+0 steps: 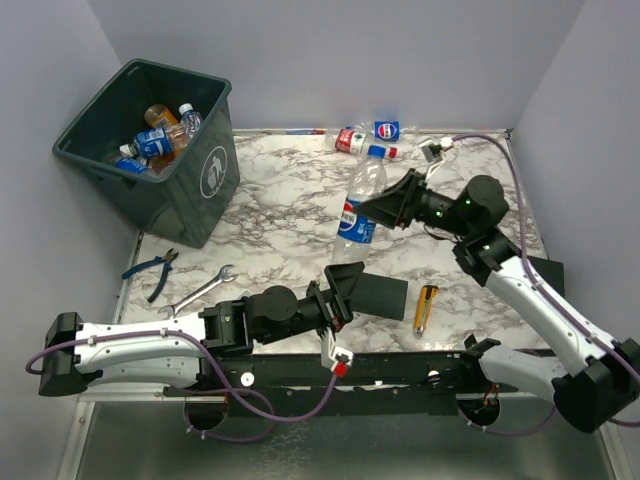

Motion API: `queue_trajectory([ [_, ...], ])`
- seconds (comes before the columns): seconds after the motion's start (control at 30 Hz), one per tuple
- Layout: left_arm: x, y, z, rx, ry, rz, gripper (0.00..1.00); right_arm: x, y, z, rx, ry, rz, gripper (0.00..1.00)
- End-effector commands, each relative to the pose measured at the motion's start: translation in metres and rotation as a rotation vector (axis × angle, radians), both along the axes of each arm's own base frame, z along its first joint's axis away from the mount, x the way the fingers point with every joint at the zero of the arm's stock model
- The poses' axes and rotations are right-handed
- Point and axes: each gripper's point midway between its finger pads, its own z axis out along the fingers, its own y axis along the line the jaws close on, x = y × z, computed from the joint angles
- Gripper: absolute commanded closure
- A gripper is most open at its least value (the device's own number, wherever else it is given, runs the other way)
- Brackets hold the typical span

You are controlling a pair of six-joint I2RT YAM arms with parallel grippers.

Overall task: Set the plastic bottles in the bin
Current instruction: Pick up the plastic bottle at the center of the board.

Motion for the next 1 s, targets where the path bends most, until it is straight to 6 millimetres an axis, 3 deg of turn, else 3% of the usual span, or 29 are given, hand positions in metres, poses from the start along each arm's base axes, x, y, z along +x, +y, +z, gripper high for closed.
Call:
queue_trajectory([
  [0.0,-0.002,0.005,-0.034,-0.071,0.221,0.061,0.01,0.034,-0.045,0.045,-0.067,-0.238,-0.365,0.63],
  [0.17,0.000,0.002,-0.049,-0.236,0.545,0.182,0.01,0.027,-0.080,0.053,-0.142,-0.383,-0.528,0.63],
  [0.27,-0.002,-0.005,-0.055,-0.288,0.677,0.210,0.01,0.013,-0.083,0.048,-0.134,-0.439,-0.510,0.64],
  [0.33,0.000,-0.008,-0.047,-0.382,0.790,0.260,0.01,0.005,-0.084,0.040,-0.175,-0.493,-0.482,0.64],
  [0.4,0.010,-0.007,-0.023,-0.582,0.936,0.352,0.01,0.000,-0.088,0.032,-0.210,-0.521,-0.479,0.65],
  [0.47,0.020,-0.005,0.015,-0.820,1.114,0.360,0.01,-0.003,-0.091,0.018,-0.251,-0.537,-0.472,0.65],
  [0.6,0.061,0.009,0.098,-1.150,1.412,0.235,0.01,-0.009,-0.087,-0.011,-0.297,-0.492,-0.416,0.66],
  [0.7,0.091,0.022,0.151,-1.332,1.514,0.136,0.01,-0.012,-0.083,-0.014,-0.269,-0.490,-0.391,0.66],
  [0.77,0.108,0.023,0.175,-1.379,1.558,0.107,0.01,-0.014,-0.078,-0.016,-0.265,-0.486,-0.360,0.66],
  [0.87,0.118,-0.008,0.192,-1.248,1.660,0.070,0.01,-0.015,-0.073,-0.021,-0.270,-0.473,-0.320,0.66],
  [0.97,0.115,-0.032,0.207,-1.137,1.720,0.009,0.01,-0.016,-0.071,-0.022,-0.270,-0.470,-0.307,0.66],
])
